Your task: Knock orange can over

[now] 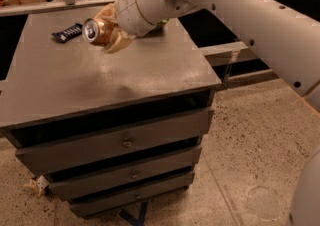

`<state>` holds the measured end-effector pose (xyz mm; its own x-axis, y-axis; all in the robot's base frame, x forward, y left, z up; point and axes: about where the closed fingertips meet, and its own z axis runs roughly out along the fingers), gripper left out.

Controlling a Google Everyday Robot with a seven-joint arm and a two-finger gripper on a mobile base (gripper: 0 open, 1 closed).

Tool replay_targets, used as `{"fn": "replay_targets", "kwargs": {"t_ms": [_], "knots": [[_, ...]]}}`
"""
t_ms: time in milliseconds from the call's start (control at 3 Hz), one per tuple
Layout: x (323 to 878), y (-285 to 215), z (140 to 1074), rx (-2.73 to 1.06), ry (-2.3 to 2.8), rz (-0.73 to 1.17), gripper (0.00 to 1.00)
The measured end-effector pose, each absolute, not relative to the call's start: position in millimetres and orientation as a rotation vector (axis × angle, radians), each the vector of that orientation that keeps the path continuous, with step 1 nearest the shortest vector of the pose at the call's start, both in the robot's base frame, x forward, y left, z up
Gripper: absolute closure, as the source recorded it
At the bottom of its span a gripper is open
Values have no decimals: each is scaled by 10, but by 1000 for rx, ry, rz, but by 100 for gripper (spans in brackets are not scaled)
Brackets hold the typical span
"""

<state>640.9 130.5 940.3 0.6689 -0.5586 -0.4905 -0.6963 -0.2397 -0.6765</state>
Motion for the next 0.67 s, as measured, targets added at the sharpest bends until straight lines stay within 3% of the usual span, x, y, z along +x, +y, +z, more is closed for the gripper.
{"fn": "replay_targets", "kwargs": {"t_ms": [667], "knots": [[6388, 1313, 9411, -2087, 714, -81, 100]]}}
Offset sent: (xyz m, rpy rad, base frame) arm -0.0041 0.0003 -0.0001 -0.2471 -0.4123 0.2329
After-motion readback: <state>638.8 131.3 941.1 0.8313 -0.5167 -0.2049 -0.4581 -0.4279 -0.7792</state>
